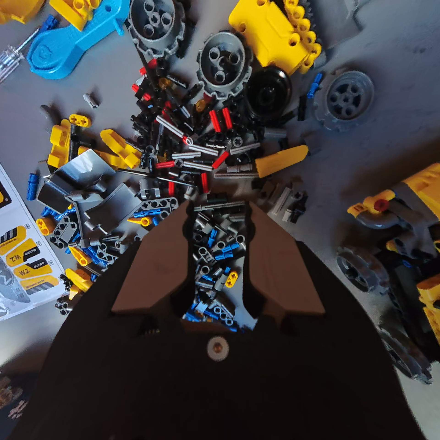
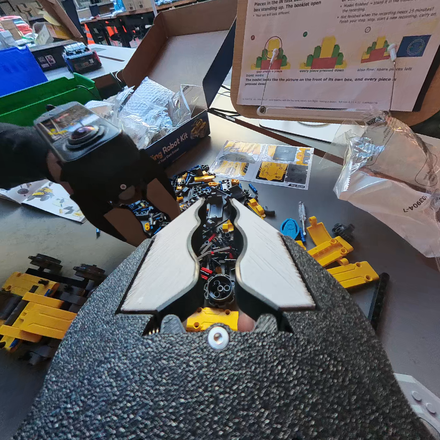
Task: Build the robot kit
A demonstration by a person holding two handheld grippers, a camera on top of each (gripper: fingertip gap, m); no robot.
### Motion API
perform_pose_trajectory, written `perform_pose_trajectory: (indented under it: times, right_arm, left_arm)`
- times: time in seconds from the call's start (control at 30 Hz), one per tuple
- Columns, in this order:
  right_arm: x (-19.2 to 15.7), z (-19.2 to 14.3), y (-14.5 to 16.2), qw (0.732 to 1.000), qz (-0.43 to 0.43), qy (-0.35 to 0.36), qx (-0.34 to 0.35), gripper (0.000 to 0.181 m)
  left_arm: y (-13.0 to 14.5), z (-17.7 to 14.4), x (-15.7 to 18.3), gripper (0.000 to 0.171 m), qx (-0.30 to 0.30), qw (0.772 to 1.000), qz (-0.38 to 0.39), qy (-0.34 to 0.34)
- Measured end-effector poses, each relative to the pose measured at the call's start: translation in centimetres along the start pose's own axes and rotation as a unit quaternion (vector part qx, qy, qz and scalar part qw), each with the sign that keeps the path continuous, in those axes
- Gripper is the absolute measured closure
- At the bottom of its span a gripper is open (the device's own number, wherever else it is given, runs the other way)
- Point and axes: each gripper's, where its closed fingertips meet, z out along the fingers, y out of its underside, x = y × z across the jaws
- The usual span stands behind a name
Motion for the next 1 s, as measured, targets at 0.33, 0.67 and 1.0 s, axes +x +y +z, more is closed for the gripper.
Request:
perform_pose_trajectory:
  times: [0.33, 0.67, 1.0]
  right_arm:
    - [-0.9, -0.2, -0.4, 1.0, -0.007, -0.012, 0.005, 0.162]
    - [-1.2, -0.6, -1.0, 1.0, -0.01, -0.016, 0.016, 0.163]
    - [-1.4, -1.0, -1.3, 0.999, -0.013, -0.018, 0.023, 0.163]
  left_arm:
    - [0.3, 0.0, -0.1, 0.132, -0.024, 1.0, -0.017, 0.012]
    - [0.1, 0.2, -0.3, 0.13, -0.046, 0.996, -0.074, 0.011]
    - [0.1, 0.2, -0.3, 0.131, -0.062, 0.994, -0.088, -0.004]
